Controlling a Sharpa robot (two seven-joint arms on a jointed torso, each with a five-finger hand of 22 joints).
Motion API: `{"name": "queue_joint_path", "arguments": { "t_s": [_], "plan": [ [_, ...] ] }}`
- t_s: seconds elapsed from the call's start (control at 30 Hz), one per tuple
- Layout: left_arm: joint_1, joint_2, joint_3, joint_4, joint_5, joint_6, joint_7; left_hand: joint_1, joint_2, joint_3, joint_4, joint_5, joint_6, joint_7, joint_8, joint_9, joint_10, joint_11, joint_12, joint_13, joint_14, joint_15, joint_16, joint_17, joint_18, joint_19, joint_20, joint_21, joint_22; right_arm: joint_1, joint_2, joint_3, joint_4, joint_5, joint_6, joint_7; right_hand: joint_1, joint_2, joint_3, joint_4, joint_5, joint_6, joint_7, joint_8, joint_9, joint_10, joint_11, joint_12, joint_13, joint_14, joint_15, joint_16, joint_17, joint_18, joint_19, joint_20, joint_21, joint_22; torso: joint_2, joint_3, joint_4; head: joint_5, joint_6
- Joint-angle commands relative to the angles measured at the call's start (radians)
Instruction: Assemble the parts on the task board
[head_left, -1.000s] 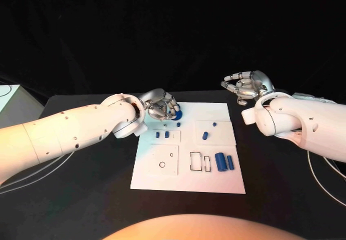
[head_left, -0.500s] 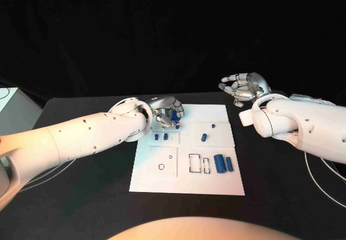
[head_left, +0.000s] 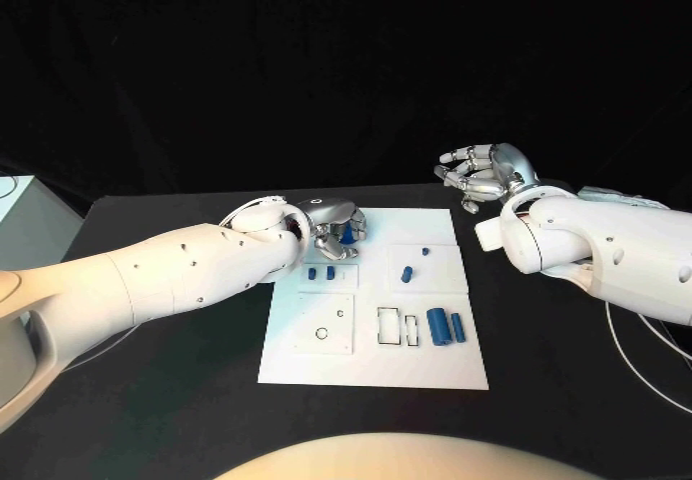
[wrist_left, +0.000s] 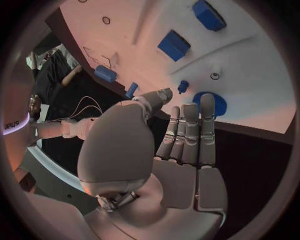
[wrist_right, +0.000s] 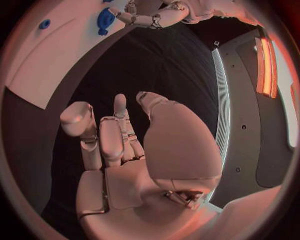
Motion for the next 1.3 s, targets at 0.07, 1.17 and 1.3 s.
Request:
{"name": "queue_joint_path", "arguments": {
  "t_s": [0.07,1.17,1.3],
  "plan": [
    [0.000,0.005,0.000,-0.001,-0.047,0.042,-0.024,-0.010,0.002,-0.009,-0.001,-0.003,0.013,-0.001,-0.007,-0.004,0.001,-0.002,-0.007,-0.005,0.016,-0.001,0.015,0.008,0.011,0.018,0.001,0.016,0.015,0.000,0.001,0.000,0.001,-0.017,0.006,0.019,-0.004,-0.006,0.008,0.000,0.000,-0.001,0.004,0.004,0.001,0.000,-0.001,-0.006,-0.008,-0.007,-0.001,-0.004,-0.001,0.019,-0.006,0.001,-0.006,-0.002,0.000,-0.0001,-0.0005,-0.001,-0.001],
    [-0.011,0.043,0.000,-0.041,-0.076,0.090,-0.047,0.001,0.033,0.027,-0.025,-0.002,0.101,-0.010,-0.036,-0.039,0.100,-0.021,0.002,-0.045,0.092,-0.018,0.135,0.068,-0.009,0.093,-0.016,0.113,0.127,0.000,0.004,0.000,0.005,-0.018,0.010,0.019,-0.011,-0.007,0.014,-0.003,-0.001,-0.001,0.004,0.007,0.001,0.006,0.000,-0.026,-0.034,-0.009,-0.001,-0.011,-0.007,0.020,-0.007,0.002,-0.017,-0.007,-0.001,-0.0003,-0.0001,-0.010,-0.008],
    [-0.011,0.043,0.000,-0.041,-0.076,0.093,-0.048,0.002,0.035,0.030,-0.028,-0.002,0.104,-0.008,-0.037,-0.040,0.099,-0.019,0.000,-0.047,0.095,-0.017,0.139,0.071,-0.010,0.096,-0.015,0.117,0.132,0.000,0.005,0.000,0.005,-0.018,0.011,0.018,-0.011,-0.007,0.014,-0.003,-0.001,-0.001,0.004,0.007,0.001,0.006,0.000,-0.026,-0.034,-0.009,-0.001,-0.011,-0.007,0.020,-0.007,0.002,-0.017,-0.007,-0.001,-0.0003,0.0009,-0.011,-0.009]
  ]
}}
